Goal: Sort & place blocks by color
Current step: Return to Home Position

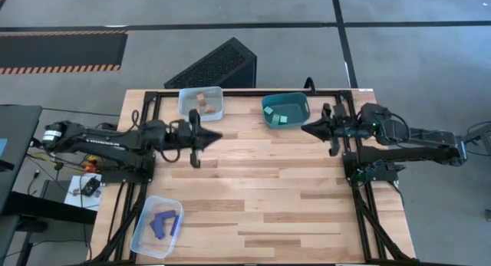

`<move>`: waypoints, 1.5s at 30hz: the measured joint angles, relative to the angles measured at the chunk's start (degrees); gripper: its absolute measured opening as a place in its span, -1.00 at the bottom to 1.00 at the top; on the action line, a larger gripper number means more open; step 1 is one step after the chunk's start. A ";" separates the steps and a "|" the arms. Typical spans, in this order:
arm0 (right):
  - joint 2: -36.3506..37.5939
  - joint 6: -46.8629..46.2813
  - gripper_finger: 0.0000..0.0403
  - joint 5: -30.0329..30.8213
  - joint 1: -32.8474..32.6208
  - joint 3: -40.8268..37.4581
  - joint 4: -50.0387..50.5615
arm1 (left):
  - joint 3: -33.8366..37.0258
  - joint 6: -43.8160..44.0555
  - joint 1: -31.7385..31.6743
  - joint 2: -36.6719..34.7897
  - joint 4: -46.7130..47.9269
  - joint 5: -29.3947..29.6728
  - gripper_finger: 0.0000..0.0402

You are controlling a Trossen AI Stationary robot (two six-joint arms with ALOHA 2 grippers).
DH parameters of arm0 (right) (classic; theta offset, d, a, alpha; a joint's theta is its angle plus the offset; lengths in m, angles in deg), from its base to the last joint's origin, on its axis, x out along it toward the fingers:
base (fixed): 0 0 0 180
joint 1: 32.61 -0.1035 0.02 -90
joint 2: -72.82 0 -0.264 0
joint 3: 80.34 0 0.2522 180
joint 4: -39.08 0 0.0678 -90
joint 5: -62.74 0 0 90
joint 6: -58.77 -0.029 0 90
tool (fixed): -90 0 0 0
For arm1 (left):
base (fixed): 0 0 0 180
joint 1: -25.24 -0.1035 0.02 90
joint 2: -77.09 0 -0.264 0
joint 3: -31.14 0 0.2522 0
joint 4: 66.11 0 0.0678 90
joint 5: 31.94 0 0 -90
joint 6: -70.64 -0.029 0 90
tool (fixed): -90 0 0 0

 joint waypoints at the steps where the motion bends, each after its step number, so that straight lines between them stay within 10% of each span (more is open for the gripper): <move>1: 0.50 0.24 -0.87 0.75 0.03 -0.05 1.82 | 0.00 -0.79 -1.54 0.01 -1.28 -0.85 -0.99; 11: 9.19 19.45 -0.97 0.74 -2.05 -3.53 12.74 | 1.64 -8.27 -8.81 -4.20 1.64 -7.01 -1.00; 18: 25.07 11.94 -0.98 5.50 -2.25 -13.63 13.60 | 14.34 -1.19 -10.05 -1.08 -15.54 1.74 -1.00; 32: 35.39 18.06 -0.99 3.25 -2.31 -16.70 14.64 | 18.71 -8.13 -11.99 -24.16 3.77 -3.90 -1.00; 45: 35.39 18.14 -0.99 -5.44 -4.02 -31.46 -6.68 | 30.74 -4.73 -3.27 -35.82 2.68 1.65 -1.00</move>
